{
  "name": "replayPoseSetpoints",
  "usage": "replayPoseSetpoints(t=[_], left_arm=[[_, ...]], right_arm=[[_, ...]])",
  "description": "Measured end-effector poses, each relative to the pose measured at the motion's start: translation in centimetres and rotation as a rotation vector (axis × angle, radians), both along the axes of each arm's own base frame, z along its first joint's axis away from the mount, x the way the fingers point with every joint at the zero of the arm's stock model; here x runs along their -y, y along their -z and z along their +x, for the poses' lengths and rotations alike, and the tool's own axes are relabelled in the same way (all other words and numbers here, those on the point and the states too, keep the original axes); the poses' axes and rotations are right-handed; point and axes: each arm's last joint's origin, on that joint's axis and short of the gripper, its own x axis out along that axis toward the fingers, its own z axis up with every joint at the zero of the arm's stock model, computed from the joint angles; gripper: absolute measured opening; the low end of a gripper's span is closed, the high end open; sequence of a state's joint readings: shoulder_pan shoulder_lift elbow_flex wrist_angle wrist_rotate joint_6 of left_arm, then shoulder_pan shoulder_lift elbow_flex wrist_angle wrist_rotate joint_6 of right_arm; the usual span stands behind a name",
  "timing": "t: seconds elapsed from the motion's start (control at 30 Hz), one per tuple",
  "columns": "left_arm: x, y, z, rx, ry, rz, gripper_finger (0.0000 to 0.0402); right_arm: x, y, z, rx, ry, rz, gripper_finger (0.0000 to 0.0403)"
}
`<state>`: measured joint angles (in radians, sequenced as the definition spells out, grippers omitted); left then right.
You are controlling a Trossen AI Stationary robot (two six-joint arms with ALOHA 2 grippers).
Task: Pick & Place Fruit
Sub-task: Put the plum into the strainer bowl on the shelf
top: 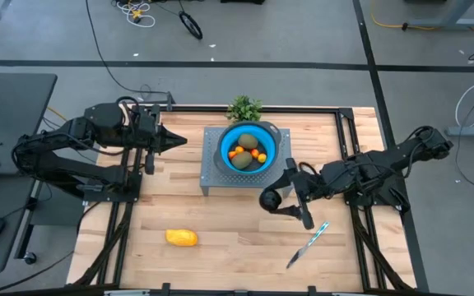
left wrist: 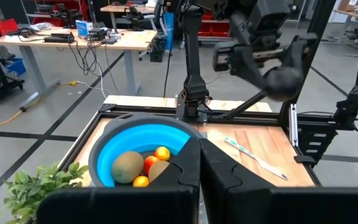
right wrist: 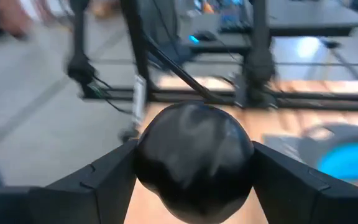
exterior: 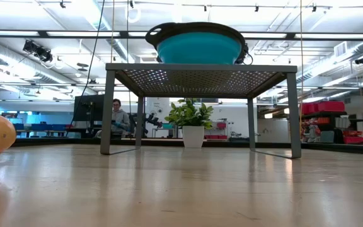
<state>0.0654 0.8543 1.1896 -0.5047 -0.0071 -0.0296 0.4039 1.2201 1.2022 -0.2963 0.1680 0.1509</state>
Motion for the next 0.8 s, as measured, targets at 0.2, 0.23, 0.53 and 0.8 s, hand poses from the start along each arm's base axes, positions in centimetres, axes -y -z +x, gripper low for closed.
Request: replayPoseSetpoints(t=[0.2,0.23,0.53,0.8], left_arm=[[0.0,0.0,0.0,0.003,0.0,-0.001,0.0003],[0.0,0.0,0.0,0.003,-0.001,0.0,0.0003],[0.0,0.0,0.0,0.002,-0.004,0.0,0.0003],[0.0,0.0,0.0,0.002,-0.003,0.007,0.0004]], right_arm=[[0.4,-1.5,0.6,0.123,-0.078,0.136,0.0286],[0.5,-1.7,0.6,0.14,-0.089,0.145,0.0286],[1.1,-2.3,0.6,0.189,-0.081,0.159,0.0286],[1.9,-2.9,0.2,0.204,-0.103,0.188,0.0286]])
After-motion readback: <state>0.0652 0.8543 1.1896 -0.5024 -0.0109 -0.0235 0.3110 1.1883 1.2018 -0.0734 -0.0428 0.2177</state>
